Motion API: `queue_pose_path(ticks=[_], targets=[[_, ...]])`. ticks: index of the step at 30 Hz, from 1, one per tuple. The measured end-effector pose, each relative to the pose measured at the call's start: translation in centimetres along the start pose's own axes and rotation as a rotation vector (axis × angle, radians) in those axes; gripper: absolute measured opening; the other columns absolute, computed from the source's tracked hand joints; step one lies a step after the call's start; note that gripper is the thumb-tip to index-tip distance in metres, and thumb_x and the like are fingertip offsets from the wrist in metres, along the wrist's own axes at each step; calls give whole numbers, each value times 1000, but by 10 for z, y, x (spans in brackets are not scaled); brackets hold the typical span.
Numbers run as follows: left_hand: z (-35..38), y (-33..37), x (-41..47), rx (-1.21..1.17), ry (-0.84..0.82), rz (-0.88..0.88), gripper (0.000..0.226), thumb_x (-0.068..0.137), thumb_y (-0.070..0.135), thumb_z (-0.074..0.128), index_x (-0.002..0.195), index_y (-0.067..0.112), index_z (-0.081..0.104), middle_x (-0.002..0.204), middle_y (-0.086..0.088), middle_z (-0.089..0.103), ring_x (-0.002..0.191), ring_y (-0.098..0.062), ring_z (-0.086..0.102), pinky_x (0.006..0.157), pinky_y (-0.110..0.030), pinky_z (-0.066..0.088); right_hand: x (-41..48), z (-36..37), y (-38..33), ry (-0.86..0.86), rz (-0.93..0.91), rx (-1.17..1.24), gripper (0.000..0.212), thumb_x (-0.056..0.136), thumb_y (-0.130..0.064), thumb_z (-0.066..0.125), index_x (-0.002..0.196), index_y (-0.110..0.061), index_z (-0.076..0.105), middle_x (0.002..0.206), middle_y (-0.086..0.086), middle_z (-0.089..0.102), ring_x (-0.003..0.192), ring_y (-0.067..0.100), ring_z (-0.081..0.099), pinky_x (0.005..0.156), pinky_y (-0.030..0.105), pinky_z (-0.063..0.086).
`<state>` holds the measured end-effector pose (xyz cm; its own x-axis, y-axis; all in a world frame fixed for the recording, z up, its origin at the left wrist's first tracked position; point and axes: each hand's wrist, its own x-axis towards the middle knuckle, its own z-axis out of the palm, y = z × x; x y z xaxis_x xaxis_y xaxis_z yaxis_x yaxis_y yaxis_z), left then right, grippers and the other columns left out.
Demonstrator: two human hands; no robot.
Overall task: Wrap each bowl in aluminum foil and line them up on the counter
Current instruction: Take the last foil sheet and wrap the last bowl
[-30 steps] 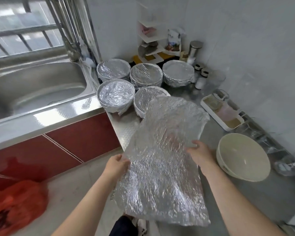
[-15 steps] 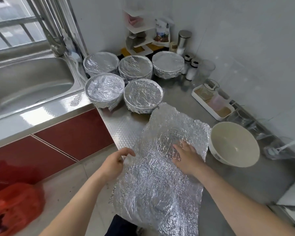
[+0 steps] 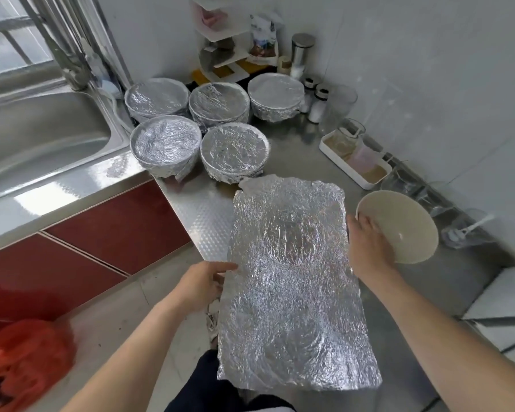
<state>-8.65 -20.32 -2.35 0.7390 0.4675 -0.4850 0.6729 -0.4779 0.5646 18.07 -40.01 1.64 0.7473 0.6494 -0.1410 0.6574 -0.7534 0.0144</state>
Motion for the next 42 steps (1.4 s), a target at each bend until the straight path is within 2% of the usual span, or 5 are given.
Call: queue_pose_path(ticks=[10,16,23,34,42], targets=[[9,-16,-19,74,118,-4,69,80,17,78,141,32,50,130,7,63,116,-13,60,89,-19,41,-31,-1,19,79,-21,-100,64,81,1,54,141,-17,42,150,12,32,142,32,18,114,47,16],[15,-36,-36,-27,270,18,40,77,17,80,116,26,72,115,12,70,105,-15,65,88,-30,51,-55,6,1,-154,-518,-161,92,83,7,50,153,-28,2,160,2,-8,147,21,-9,117,43,14],[32,-46,-49,-101,215,44,29,71,7,79,92,27,78,95,14,66,92,-13,61,79,-27,48,-82,39,14,-473,-605,-312,112,82,5,53,142,-46,-26,150,-9,-38,140,16,-29,117,45,13],[69,-37,-66,-770,201,-176,16,82,14,77,82,30,78,86,18,74,80,7,64,80,-16,48,-73,18,26,-536,-740,-341,91,88,-4,49,150,-44,-5,158,-17,-15,147,13,-7,105,38,32],[84,-26,-63,-1261,227,-445,9,92,10,65,97,5,70,92,-8,71,91,-18,68,77,-25,51,-56,41,47,-524,-599,35,73,88,-3,48,138,-53,32,147,-34,3,145,15,12,111,35,30]])
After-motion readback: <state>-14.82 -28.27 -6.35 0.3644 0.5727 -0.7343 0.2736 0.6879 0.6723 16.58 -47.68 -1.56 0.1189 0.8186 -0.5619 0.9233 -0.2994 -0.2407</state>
